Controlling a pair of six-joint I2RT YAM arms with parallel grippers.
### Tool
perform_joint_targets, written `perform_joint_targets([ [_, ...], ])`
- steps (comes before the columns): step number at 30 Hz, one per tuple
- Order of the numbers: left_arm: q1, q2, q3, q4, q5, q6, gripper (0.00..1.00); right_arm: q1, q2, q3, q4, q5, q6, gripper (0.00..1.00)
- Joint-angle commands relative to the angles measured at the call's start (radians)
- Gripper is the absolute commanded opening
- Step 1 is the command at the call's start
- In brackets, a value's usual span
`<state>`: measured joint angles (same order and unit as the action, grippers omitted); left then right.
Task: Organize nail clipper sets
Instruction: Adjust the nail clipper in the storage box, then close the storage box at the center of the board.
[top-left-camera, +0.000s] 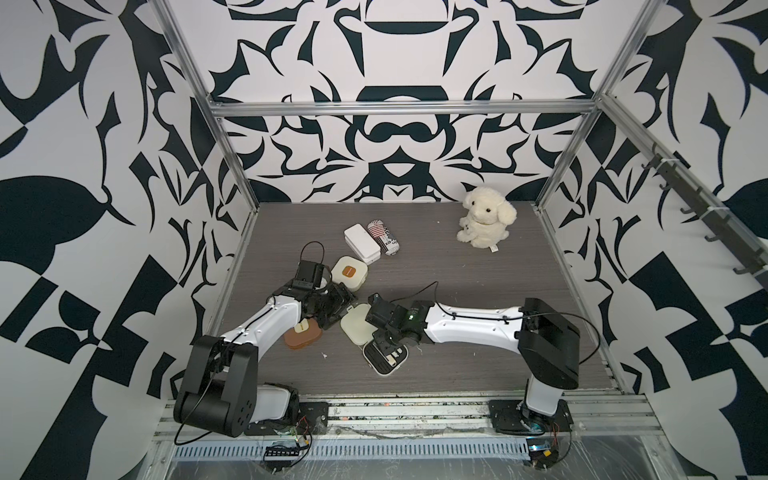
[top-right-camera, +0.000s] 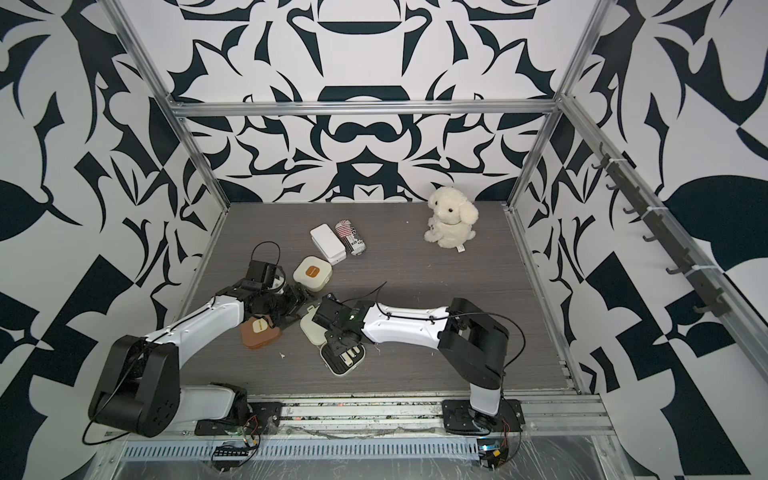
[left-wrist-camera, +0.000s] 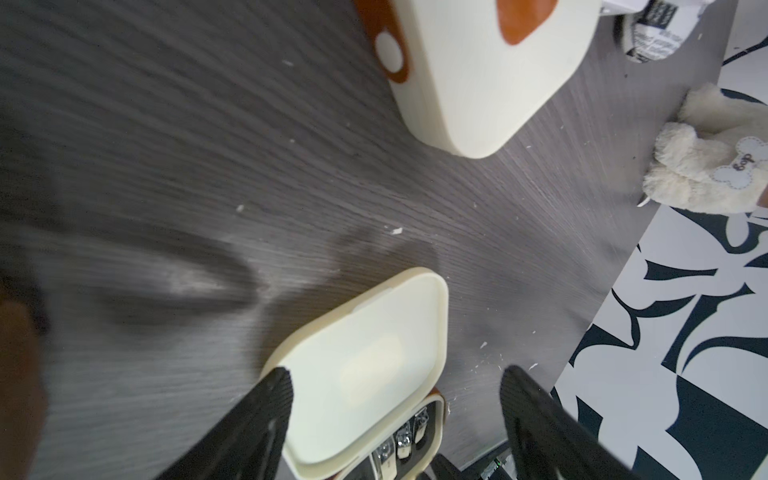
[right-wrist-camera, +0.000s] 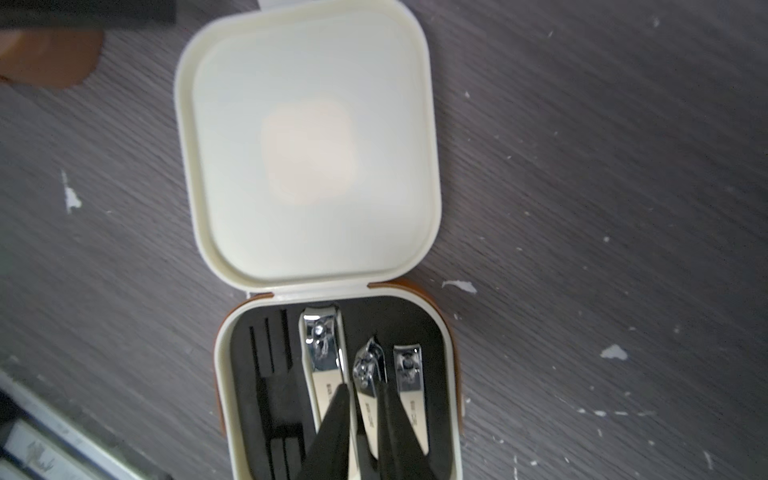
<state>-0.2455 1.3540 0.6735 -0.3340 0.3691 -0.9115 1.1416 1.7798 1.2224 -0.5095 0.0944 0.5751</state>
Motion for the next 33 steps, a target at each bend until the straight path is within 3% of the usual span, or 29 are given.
perform_joint_targets([
  [1,0.012,0.030,-0.040,0.024,0.014,0.026,0.84,0.005,-0.092,-0.016,-0.016,0.018,0.019,0.24],
  [10,0.024,0.065,-0.085,0.134,0.068,0.042,0.84,0.067,-0.316,-0.305,0.042,0.038,0.169,0.33],
  [16,0.026,0.057,-0.116,0.194,0.116,0.044,0.84,0.099,-0.363,-0.452,0.117,0.020,0.264,0.35],
  [24,0.026,-0.005,-0.145,0.243,0.180,0.047,0.83,0.107,-0.247,-0.412,0.154,0.040,0.299,0.35],
  [33,0.025,-0.179,-0.180,0.324,0.260,0.039,0.84,0.097,-0.208,-0.369,0.180,0.045,0.315,0.35],
])
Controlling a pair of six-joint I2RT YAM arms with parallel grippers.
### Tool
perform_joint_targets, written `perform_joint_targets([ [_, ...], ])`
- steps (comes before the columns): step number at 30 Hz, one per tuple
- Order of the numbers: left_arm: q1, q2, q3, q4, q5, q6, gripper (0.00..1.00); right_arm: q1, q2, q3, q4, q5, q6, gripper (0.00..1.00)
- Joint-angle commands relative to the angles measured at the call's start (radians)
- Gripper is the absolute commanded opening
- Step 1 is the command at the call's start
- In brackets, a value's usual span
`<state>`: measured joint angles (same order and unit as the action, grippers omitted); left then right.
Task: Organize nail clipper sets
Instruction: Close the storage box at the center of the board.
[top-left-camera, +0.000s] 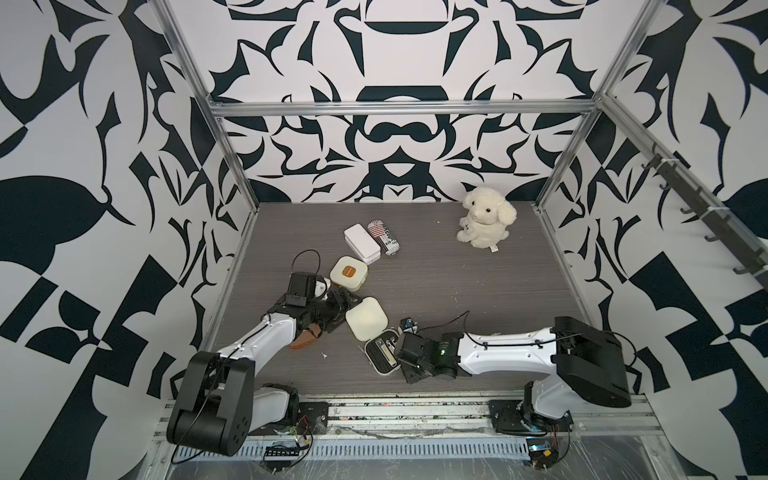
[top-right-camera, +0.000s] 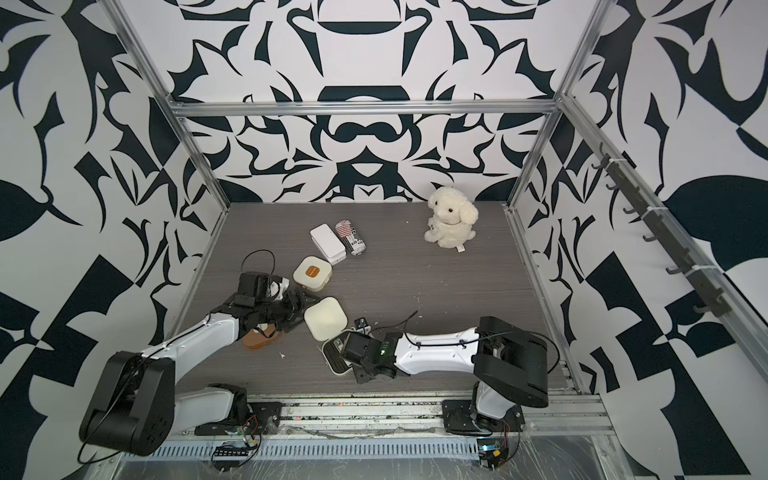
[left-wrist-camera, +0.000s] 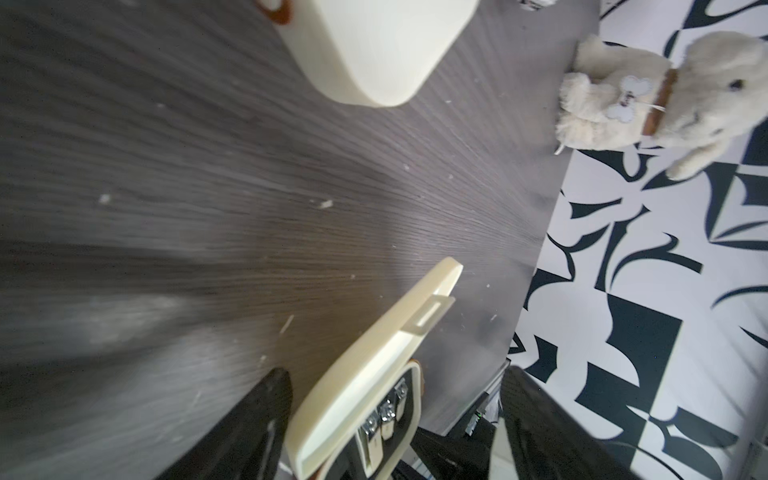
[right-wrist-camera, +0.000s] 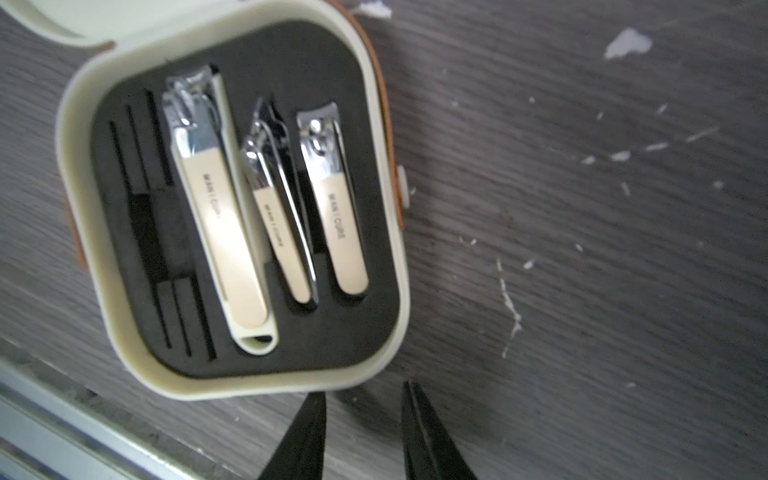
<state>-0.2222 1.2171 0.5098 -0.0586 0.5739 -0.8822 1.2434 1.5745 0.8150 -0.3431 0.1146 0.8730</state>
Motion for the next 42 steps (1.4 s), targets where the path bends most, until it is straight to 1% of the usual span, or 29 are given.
perform_joint_targets([
  [1,0.001,-0.053,-0.020,0.058,0.071,0.007,0.84,-0.010,0.001,0.043,0.019,0.023,0.014,0.35],
  [6,0.001,-0.058,-0.038,0.135,0.144,-0.026,0.84,-0.056,0.027,0.069,0.036,0.008,0.005,0.35],
  [10,0.001,-0.030,-0.055,0.211,0.188,-0.062,0.84,-0.122,0.057,0.085,0.058,-0.023,-0.002,0.34],
  [15,-0.009,-0.033,-0.061,0.270,0.204,-0.092,0.84,-0.218,0.087,0.094,0.096,-0.087,-0.014,0.33],
  [21,-0.071,0.001,-0.019,0.318,0.210,-0.106,0.84,-0.326,0.120,0.117,0.130,-0.166,-0.032,0.33],
  [25,-0.115,0.078,0.004,0.360,0.198,-0.123,0.84,-0.399,0.129,0.133,0.117,-0.187,-0.025,0.32],
  [27,-0.140,0.133,0.012,0.387,0.188,-0.134,0.83,-0.433,0.117,0.137,0.073,-0.161,-0.008,0.31],
  [29,-0.169,0.188,0.026,0.390,0.163,-0.133,0.81,-0.467,0.084,0.119,0.049,-0.139,0.008,0.31],
  [33,-0.219,0.300,0.054,0.394,0.105,-0.144,0.74,-0.476,-0.011,0.100,0.012,-0.089,0.015,0.31],
  [37,-0.246,0.398,0.075,0.381,0.043,-0.167,0.67,-0.461,-0.078,0.109,0.000,-0.101,0.030,0.30],
  [39,-0.245,0.425,0.078,0.362,0.012,-0.179,0.66,-0.438,-0.092,0.121,-0.002,-0.102,0.040,0.31],
  [42,-0.246,0.446,0.078,0.353,-0.010,-0.187,0.66,-0.384,-0.076,0.154,0.001,-0.106,0.062,0.30],
])
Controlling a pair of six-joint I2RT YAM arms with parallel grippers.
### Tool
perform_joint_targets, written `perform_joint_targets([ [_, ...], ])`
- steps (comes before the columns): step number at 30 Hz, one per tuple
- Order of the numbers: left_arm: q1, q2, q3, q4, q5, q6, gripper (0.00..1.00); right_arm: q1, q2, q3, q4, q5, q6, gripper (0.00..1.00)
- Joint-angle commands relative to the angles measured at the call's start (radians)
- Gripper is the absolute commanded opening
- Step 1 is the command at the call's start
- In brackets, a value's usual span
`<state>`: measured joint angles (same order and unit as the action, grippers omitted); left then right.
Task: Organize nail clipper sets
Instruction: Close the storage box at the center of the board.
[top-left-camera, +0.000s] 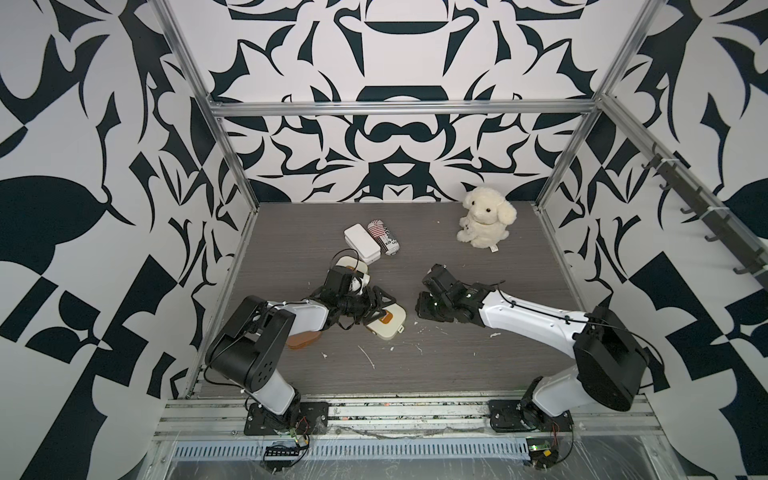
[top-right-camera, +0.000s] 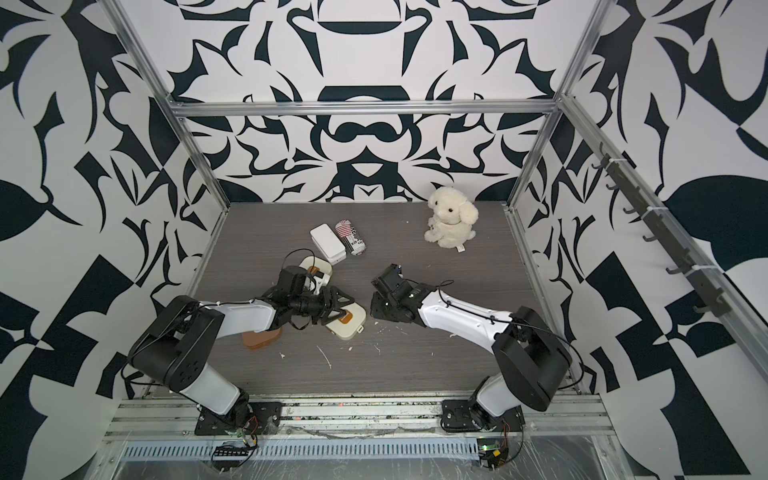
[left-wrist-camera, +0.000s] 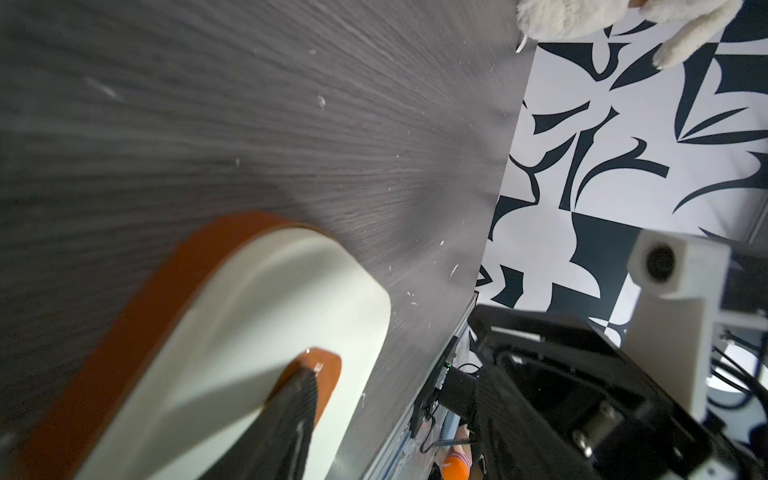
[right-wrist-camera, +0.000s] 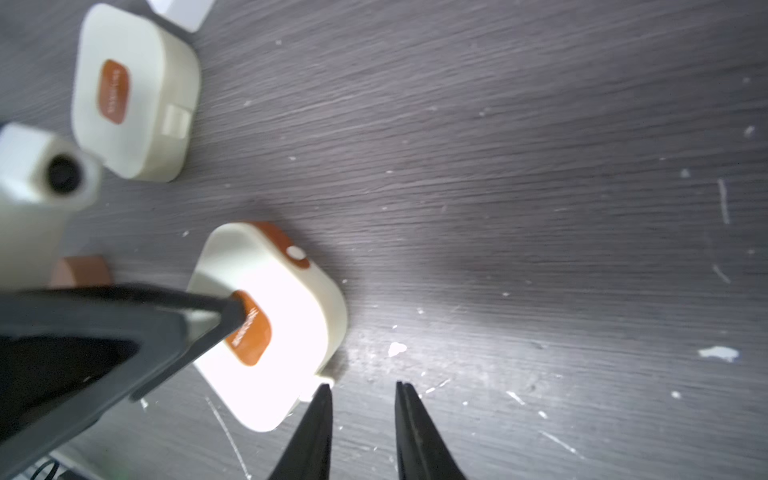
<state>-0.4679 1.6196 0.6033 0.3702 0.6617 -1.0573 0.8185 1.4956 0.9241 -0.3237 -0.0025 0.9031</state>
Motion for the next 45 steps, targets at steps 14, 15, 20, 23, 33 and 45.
perform_joint_targets([
  [14,0.000,0.004,-0.006,-0.129,-0.126,-0.003,0.66,0.128,0.127,0.040,0.141,-0.025,0.167,0.31],
  [15,0.001,0.002,-0.005,-0.133,-0.125,-0.001,0.66,0.130,0.134,0.035,0.149,-0.024,0.177,0.31],
  [20,0.001,-0.006,0.006,-0.147,-0.123,0.006,0.66,0.136,0.150,0.010,0.184,-0.024,0.216,0.32],
  [23,0.000,-0.027,0.019,-0.171,-0.120,0.012,0.67,0.143,0.155,-0.004,0.193,-0.007,0.244,0.32],
  [33,0.006,-0.236,0.221,-0.696,-0.313,0.265,0.74,0.156,0.181,-0.021,0.196,0.014,0.265,0.32],
  [45,0.026,-0.023,0.251,-0.728,-0.360,0.433,0.76,0.156,0.197,-0.029,0.189,0.032,0.262,0.33],
])
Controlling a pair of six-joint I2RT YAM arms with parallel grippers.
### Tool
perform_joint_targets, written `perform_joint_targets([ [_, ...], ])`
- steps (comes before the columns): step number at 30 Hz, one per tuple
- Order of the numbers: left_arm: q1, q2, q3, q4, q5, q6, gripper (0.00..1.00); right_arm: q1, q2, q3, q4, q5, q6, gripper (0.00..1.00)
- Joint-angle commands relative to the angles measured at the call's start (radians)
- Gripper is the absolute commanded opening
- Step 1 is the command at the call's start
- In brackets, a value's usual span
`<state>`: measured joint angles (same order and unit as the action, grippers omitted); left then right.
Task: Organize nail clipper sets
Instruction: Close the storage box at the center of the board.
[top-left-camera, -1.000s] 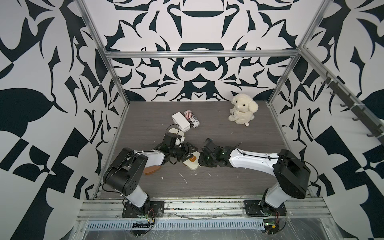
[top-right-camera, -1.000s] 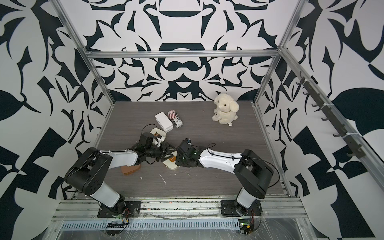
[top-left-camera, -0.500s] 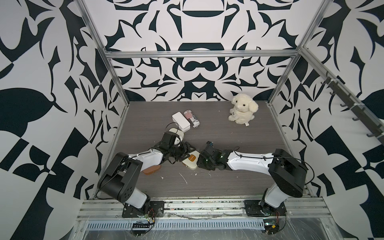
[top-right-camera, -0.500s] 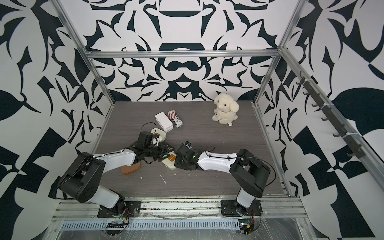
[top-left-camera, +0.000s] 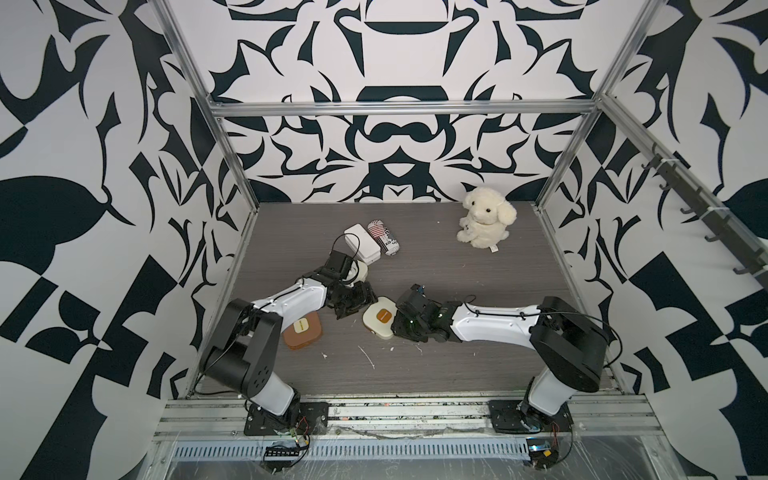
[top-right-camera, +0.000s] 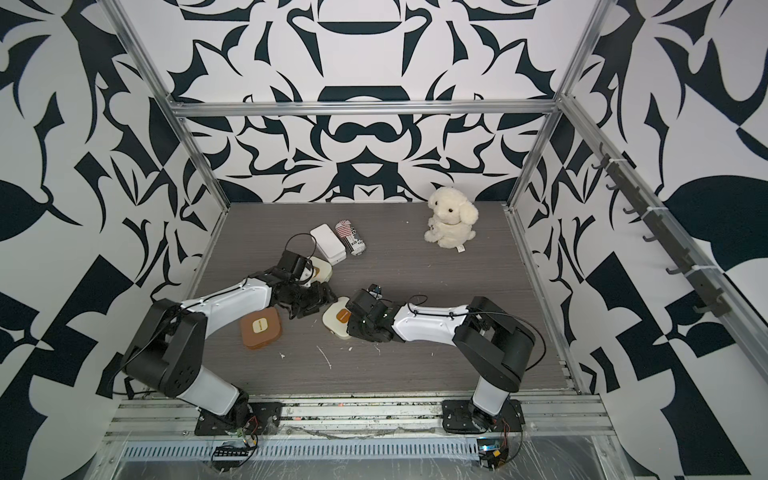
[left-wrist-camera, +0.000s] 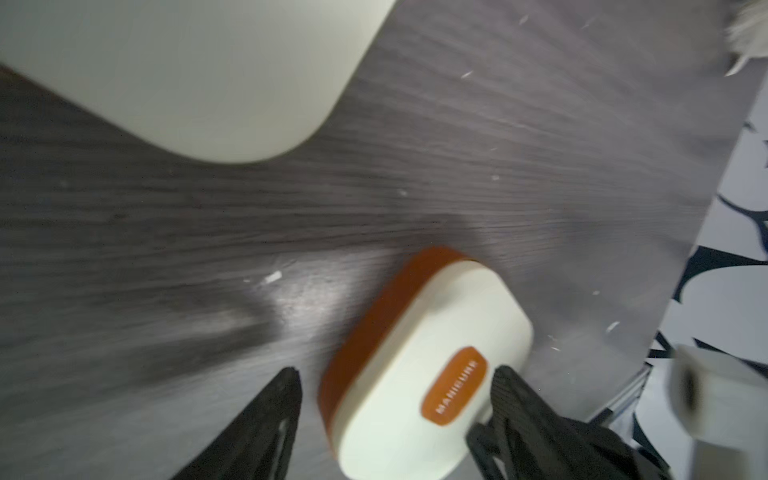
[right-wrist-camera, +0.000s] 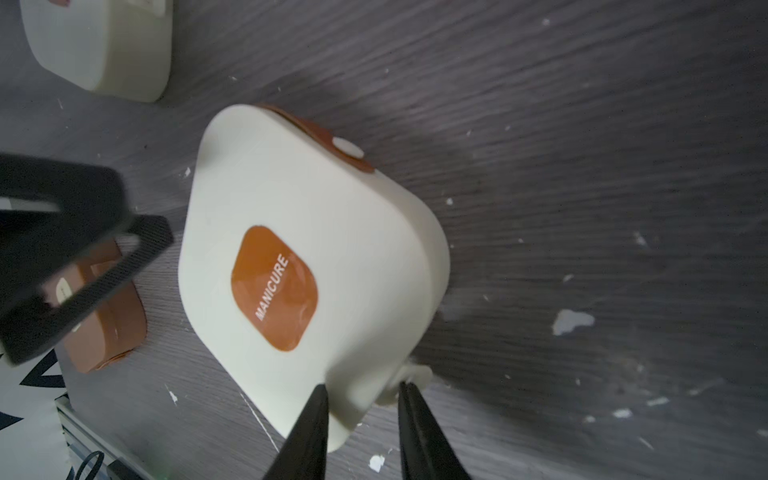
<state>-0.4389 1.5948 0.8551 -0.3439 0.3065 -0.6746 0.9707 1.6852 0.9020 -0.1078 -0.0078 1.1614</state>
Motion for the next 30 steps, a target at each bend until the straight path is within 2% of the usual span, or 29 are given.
perform_joint_targets([
  [1,-0.003,0.002,-0.003,-0.005,-0.005,0.050,0.76,0.003,0.007,-0.011,-0.030,0.040,0.002,0.34],
  [11,-0.024,0.055,0.015,0.021,0.049,0.108,0.75,0.003,0.027,-0.011,-0.042,0.056,-0.013,0.38],
  [23,-0.125,0.138,0.058,0.017,0.057,0.115,0.67,-0.005,0.073,-0.006,-0.059,0.073,-0.059,0.38],
  [30,-0.184,0.162,0.046,0.019,0.057,0.086,0.62,-0.019,0.093,-0.093,0.099,0.027,-0.034,0.38],
])
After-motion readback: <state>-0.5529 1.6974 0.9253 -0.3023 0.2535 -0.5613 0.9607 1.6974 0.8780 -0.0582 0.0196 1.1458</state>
